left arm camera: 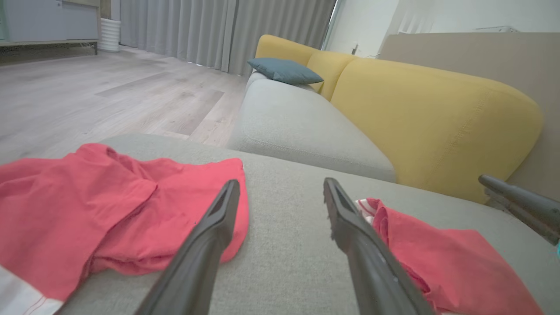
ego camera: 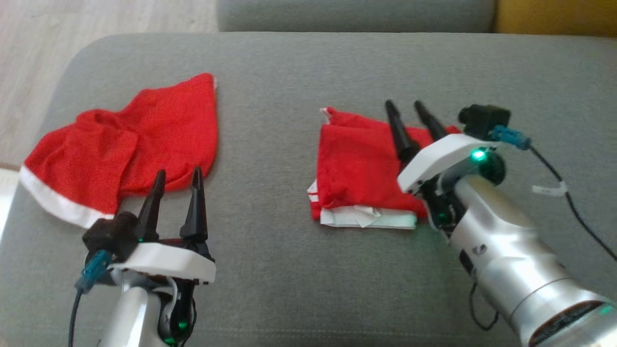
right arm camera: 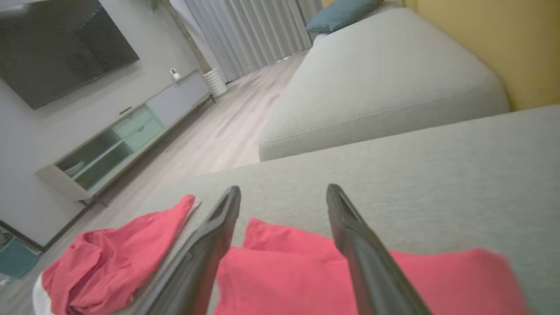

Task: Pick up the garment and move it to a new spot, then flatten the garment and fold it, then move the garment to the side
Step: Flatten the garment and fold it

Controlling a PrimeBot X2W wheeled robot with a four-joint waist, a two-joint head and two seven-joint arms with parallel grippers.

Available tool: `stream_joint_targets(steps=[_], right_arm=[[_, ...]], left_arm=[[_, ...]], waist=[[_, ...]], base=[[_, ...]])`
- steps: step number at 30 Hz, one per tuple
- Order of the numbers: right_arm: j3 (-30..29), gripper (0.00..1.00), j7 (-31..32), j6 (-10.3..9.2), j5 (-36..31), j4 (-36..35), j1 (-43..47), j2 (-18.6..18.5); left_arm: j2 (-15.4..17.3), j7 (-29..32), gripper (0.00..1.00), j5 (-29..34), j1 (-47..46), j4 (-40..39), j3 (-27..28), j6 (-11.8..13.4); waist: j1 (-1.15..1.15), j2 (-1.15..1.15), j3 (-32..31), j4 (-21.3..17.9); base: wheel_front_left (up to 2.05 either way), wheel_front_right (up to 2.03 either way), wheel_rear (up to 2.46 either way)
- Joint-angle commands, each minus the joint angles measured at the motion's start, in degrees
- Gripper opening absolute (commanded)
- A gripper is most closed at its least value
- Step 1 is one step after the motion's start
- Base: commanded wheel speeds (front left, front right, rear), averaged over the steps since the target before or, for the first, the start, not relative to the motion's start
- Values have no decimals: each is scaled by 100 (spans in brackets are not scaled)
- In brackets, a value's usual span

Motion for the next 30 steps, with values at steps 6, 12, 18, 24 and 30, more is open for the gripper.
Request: stream_joint_targets(steps=[6, 12, 18, 24, 30], right_arm=[[-1508, 100, -77, 37, -2387, -856, 353, -243], [-2713, 100, -77, 37, -4011, -2109, 1324, -191], [-3679, 100, -77, 37, -4990, -3501, 2433, 54], [-3748, 100, -77, 37, -4866, -4107, 3098, 78], [-3758, 100, -77, 37, -4713, -4259, 3384, 80]], left_arm=[[49, -70, 100, -43, -242, -448, 198, 63], [49, -70, 100, -87, -299, -655, 211, 89], [49, -70, 100, -93, -317, -746, 211, 105], [49, -70, 100, -40, -171, -651, 215, 65], [49, -70, 100, 44, 32, -603, 254, 18]], waist=[[0, 0, -63, -486], [0, 0, -45, -723], [0, 0, 1, -913], [0, 0, -35, -1030], [0, 0, -90, -1072]], base=[[0, 0, 0], [0, 0, 0], [0, 0, 0], [0, 0, 0], [0, 0, 0]])
